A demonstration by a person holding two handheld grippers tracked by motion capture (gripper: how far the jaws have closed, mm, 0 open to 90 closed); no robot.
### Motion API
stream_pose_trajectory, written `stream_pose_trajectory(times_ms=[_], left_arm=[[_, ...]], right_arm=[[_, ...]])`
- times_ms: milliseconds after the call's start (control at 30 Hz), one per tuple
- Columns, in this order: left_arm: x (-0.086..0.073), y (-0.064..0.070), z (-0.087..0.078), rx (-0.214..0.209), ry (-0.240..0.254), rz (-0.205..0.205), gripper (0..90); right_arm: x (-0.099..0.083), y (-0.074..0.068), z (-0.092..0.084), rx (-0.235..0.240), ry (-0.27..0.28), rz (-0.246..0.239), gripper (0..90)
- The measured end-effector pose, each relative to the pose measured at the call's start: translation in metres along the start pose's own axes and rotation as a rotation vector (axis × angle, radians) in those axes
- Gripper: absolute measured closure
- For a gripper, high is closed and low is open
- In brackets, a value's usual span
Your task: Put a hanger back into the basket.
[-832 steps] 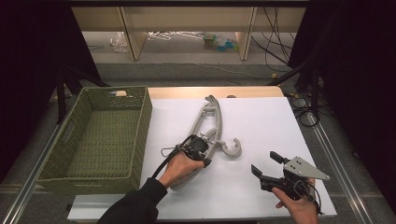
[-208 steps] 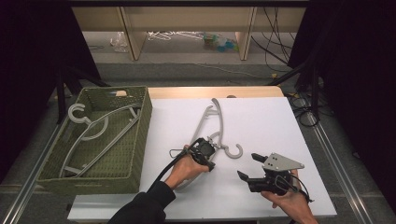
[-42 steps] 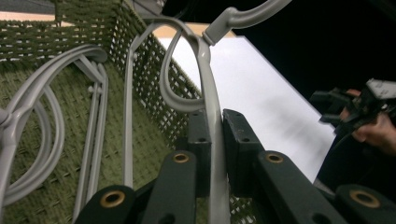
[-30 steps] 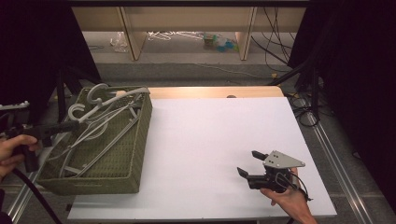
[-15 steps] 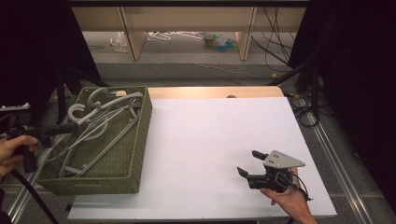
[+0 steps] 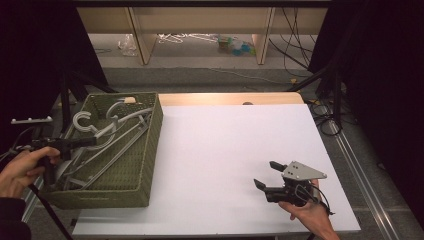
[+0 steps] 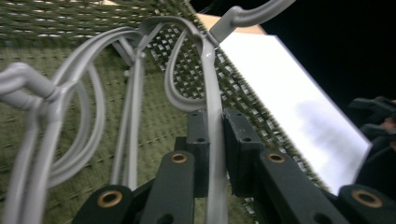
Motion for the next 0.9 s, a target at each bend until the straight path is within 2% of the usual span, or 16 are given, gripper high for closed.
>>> stream_pose_trajectory(times_ms=[100,167,233,400,533,667,733,767,833,900], left_arm=[[-0.003,-0.005,-0.002,0.028,-0.009,0.0,77.8],[-0.008,-0.007,0.0,0.089,-0.041,0.028,77.6],[-0.012,-0.012,0.002,0.129,-0.058,0.037,78.7],[-0.014,-0.012,0.003,0.196,-0.103,0.079,78.2],[-0.014,-0.016,0.004,0.239,-0.106,0.072,78.1],[-0.019,-0.024,0.006,0.324,-0.186,0.093,78.6],[-0.021,-0.028,0.007,0.324,-0.184,0.078,78.6],[-0.022,-0.03,0.008,0.34,-0.178,0.062,78.6],[-0.024,-0.036,0.006,0.371,-0.193,0.056,78.0],[-0.025,-0.037,0.007,0.377,-0.214,0.062,77.6]], right_arm=[[0.001,0.0,-0.001,0.001,0.003,0.003,22.1],[0.001,0.0,-0.001,-0.001,0.003,0.002,22.1],[0.0,0.0,-0.001,0.0,0.001,0.003,22.0],[0.0,0.0,0.0,0.001,0.002,0.001,22.1],[0.001,0.0,-0.001,0.001,0.004,0.004,22.1],[0.001,0.0,0.0,-0.002,0.012,0.003,22.1],[0.001,0.0,0.0,-0.001,0.013,0.003,22.1],[0.001,0.0,0.0,-0.001,0.012,0.003,22.1],[0.001,0.0,-0.001,0.004,0.002,0.003,22.1],[0.001,0.0,-0.001,0.004,0.002,0.004,22.1]])
Point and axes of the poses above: each handheld gripper's, and its own axes: z roughly forward along the jaws, x roughly out of its top, y roughly to its right, the point moved 4 cm from there along z, roughly forward along the jaws, and after that the axes turned 6 degrees about -x, right-handed, at the moved point
